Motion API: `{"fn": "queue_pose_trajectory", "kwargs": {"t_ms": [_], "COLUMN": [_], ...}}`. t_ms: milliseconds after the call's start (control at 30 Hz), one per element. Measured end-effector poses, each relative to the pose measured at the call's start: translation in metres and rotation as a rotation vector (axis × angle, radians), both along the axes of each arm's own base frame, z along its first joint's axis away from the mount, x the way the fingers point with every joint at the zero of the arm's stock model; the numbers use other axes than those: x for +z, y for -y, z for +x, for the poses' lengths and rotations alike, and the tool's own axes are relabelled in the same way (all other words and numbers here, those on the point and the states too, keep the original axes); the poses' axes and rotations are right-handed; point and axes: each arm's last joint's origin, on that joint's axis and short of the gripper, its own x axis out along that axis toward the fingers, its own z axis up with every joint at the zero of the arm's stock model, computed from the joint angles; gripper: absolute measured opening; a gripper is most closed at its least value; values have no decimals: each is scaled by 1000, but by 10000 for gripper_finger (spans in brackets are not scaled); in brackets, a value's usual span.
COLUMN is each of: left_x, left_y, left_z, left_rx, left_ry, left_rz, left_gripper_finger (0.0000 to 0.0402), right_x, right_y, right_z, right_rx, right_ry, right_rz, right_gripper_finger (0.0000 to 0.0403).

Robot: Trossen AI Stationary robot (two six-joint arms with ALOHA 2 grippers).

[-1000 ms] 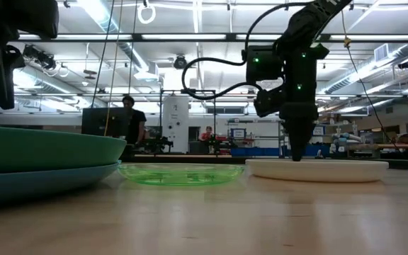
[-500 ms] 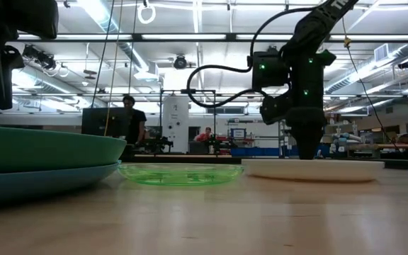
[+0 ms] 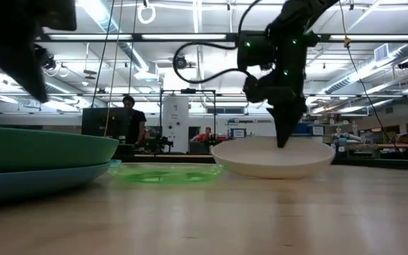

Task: Stack plastic plates
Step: Stack the white plate on the black plate

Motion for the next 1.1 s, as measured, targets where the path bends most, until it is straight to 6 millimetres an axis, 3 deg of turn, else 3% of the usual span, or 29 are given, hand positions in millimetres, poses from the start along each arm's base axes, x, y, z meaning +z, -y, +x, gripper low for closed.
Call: {"fn": "queue_pose_trajectory", "kwargs": {"t_ms": [233, 367, 533, 833, 1100], "left_x": [20, 19, 12, 19, 6], "left_y": [-4, -14, -29, -52, -69], "left_z": [9, 19, 35, 64, 88], "left_rx": [84, 170, 230, 254, 267], "left_ry": [213, 262, 239, 328, 318], "left_rz": [264, 349, 385, 336, 364], "left_gripper_finger": [144, 143, 155, 230, 226], "right_x": [27, 39, 45, 47, 49], "right_y": [4, 3, -5, -20, -30], "right_z": [11, 17, 26, 37, 42], "right_rx": [-7, 1, 40, 75, 97], "right_ry": [32, 63, 129, 217, 266], "right_rz": [-79, -123, -155, -202, -203], "right_gripper_finger": [14, 14, 14, 15, 15]}}
